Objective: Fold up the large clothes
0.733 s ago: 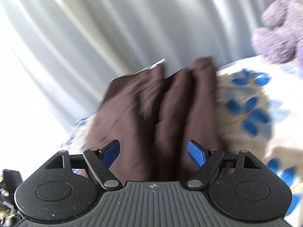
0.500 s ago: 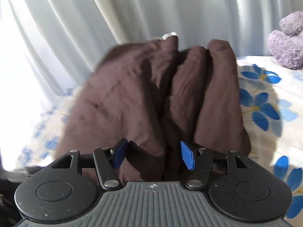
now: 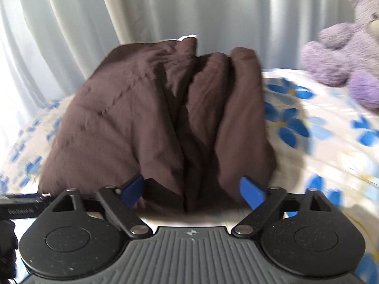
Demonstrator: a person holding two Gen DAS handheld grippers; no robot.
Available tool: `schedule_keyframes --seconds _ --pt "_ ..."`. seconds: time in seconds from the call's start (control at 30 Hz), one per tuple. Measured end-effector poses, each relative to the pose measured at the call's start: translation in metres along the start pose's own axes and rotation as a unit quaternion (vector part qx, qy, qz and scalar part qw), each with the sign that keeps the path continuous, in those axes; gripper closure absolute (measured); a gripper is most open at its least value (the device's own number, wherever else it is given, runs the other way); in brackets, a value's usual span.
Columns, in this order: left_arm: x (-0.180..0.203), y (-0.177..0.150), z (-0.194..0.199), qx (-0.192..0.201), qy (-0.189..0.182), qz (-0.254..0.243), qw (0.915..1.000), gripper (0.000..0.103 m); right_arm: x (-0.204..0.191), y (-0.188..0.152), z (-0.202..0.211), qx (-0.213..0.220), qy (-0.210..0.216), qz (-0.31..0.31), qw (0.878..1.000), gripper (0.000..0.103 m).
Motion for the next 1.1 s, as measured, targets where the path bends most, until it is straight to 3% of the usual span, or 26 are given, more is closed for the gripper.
schedule_keyframes --seconds 0.03,0.3,0.43,0.57,1.1 --pt "0.002 -0.005 0.006 -0.002 0.004 -0.007 1.0000 0.001 -0.004 -0.009 0.006 -0.007 -0.011 -0.002 1.000 0.002" --pt "0.013 -0.031 0.059 0.026 0.040 -0.048 0.9977 0.000 -0.047 -0.049 0.036 -0.049 -0.049 -0.016 0.997 0.001" --pt "0.013 -0.035 0.073 0.031 0.016 -0.055 0.9979 0.000 -0.067 -0.047 0.037 -0.076 -0.072 -0.002 0.995 0.001" --pt "0.007 -0.036 0.078 0.028 -0.002 -0.044 0.9986 0.000 -0.078 -0.048 0.045 -0.067 -0.078 -0.008 0.995 0.001" --pt "0.010 -0.040 0.079 0.011 0.000 -0.055 0.9984 0.000 -0.087 -0.057 0.059 -0.062 -0.100 -0.017 0.993 0.001"
Point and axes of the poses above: each gripper's, at about its wrist camera, not at the fingertips, and z roughly against the way its jaws point, x to its right, y to its top, the point moved 2 cm from there along -z, roughly the way its jaws point, and after that the axes turned 12 degrees about -x, right-handed, at the moved point
